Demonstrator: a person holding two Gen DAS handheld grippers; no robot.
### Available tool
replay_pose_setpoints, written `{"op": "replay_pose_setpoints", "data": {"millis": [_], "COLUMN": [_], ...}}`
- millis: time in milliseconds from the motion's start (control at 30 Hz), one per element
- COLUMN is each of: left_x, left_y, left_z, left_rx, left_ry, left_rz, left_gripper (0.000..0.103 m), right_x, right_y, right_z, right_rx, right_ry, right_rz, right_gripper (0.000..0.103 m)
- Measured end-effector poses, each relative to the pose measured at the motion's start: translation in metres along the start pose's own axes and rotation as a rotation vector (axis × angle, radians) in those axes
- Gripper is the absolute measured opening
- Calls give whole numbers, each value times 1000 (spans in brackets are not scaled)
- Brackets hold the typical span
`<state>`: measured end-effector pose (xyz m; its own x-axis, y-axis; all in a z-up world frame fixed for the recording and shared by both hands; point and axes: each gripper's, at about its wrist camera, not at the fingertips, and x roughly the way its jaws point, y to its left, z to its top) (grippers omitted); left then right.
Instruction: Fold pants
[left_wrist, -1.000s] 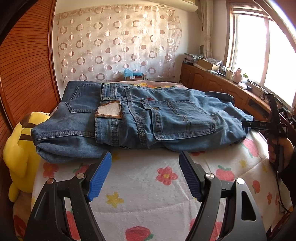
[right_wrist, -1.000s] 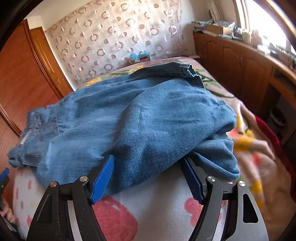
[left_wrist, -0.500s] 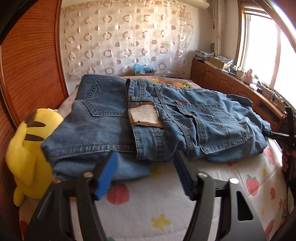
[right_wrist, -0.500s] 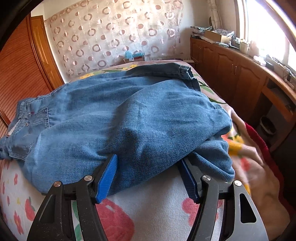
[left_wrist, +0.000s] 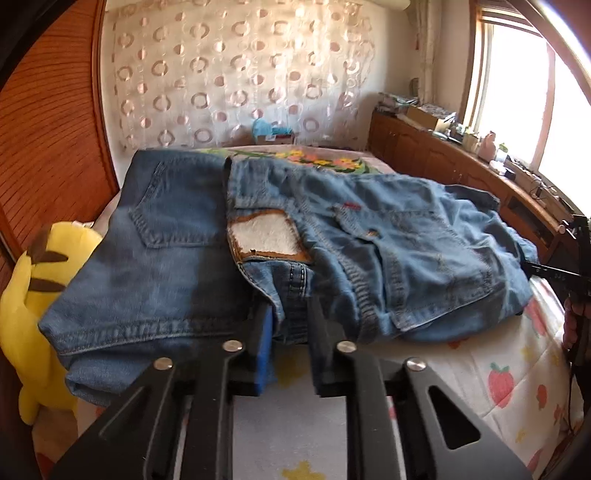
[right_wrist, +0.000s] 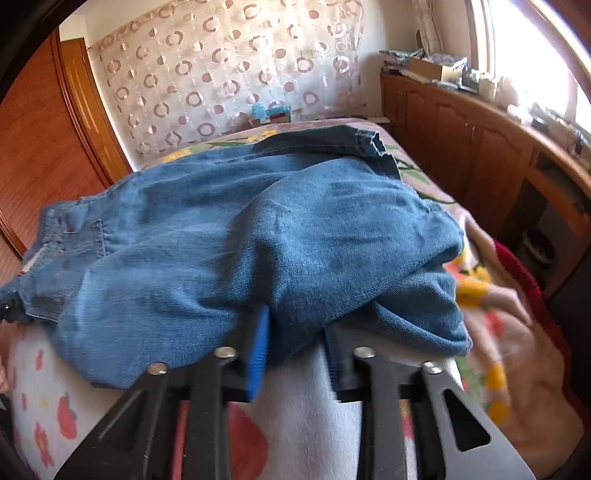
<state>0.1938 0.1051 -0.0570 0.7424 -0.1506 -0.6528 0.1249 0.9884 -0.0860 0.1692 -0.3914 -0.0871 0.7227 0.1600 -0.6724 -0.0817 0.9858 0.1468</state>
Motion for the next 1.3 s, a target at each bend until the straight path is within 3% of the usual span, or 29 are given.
{"op": "replay_pose_setpoints", "data": {"millis": [100, 200, 400, 600, 900, 1167, 1300], "left_x": [-5, -18, -50, -63, -113, -173, -176], "left_y": [-4, -4, -6, -8, -2, 22, 40], "left_z": [5, 12, 30, 37, 48, 19, -15], "left_rx": [24, 22, 32, 36, 24, -4, -39], "left_ry": [-13, -58, -129, -171, -276, -338, -283], "left_rz": [6, 21, 24, 34, 38, 42, 61], "left_gripper": [7, 4, 3, 3, 3, 3, 3], "right_x": [-4, -11, -39, -55, -93, -127, -131], "right_y": [-7, -6, 8, 20, 24, 30, 32], "right_z": [4, 11, 21, 22, 12, -35, -60], "right_rx": [11, -12, -71, -115, -154, -214, -219], "right_ry": [-7, -29, -125, -160, -230, -227, -197], "right_rz": [37, 45, 37, 29, 48, 115, 166], "right_gripper": [6, 3, 2, 2, 2, 2, 2]}}
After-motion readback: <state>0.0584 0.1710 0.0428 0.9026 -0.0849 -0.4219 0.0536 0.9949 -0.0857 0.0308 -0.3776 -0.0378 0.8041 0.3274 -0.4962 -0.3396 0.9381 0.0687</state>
